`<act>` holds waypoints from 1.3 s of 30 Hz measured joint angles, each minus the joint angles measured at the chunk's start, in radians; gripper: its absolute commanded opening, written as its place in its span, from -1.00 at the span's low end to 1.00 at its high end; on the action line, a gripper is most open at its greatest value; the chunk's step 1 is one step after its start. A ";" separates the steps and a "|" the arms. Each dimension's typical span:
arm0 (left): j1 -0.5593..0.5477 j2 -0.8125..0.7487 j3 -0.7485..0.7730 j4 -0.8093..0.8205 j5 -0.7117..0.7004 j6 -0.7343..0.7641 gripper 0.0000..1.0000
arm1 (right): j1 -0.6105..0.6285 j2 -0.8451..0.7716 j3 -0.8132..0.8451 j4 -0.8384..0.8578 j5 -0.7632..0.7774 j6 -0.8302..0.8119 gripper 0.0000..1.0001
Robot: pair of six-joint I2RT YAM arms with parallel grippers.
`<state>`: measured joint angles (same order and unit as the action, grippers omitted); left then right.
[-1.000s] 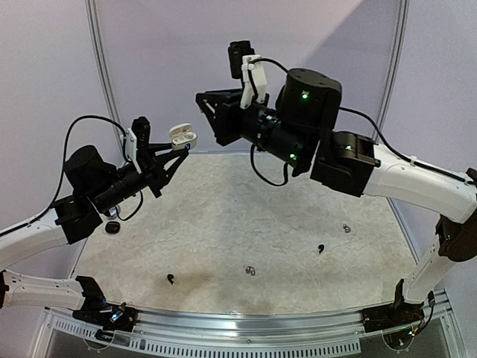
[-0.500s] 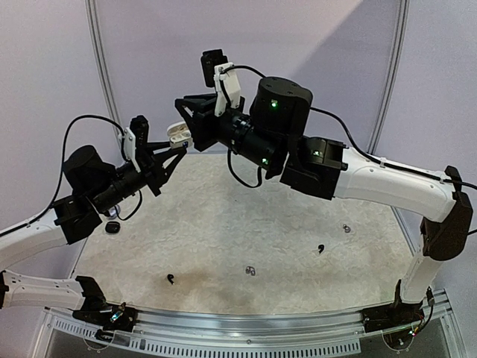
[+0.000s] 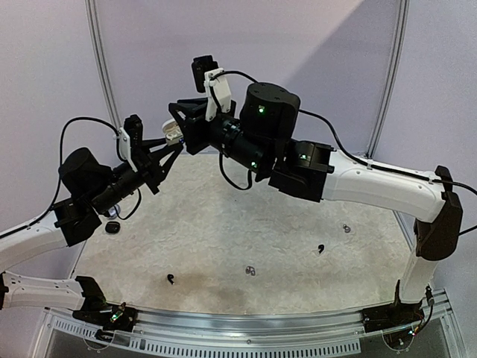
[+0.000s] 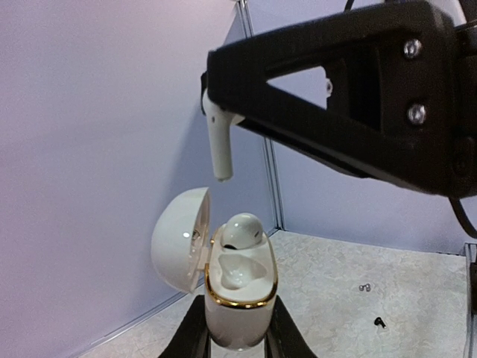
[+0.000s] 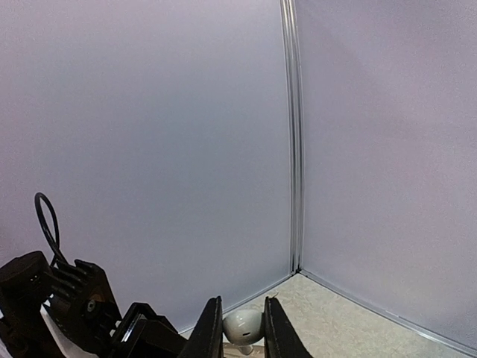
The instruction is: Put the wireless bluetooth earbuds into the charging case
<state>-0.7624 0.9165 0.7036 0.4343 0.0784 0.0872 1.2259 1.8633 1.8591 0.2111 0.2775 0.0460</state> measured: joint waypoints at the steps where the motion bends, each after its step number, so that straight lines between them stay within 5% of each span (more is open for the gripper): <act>1: 0.000 0.000 0.000 0.002 0.000 0.000 -1.00 | 0.000 0.004 0.001 0.000 0.000 0.001 -1.00; 39: 0.002 0.000 -0.006 0.010 -0.045 -0.013 -1.00 | 0.004 0.058 -0.008 0.016 -0.022 0.112 -1.00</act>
<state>-0.7605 0.9169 0.6979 0.4438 0.0338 0.0742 1.2297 1.9209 1.8515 0.2272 0.2558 0.1577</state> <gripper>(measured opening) 0.220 0.157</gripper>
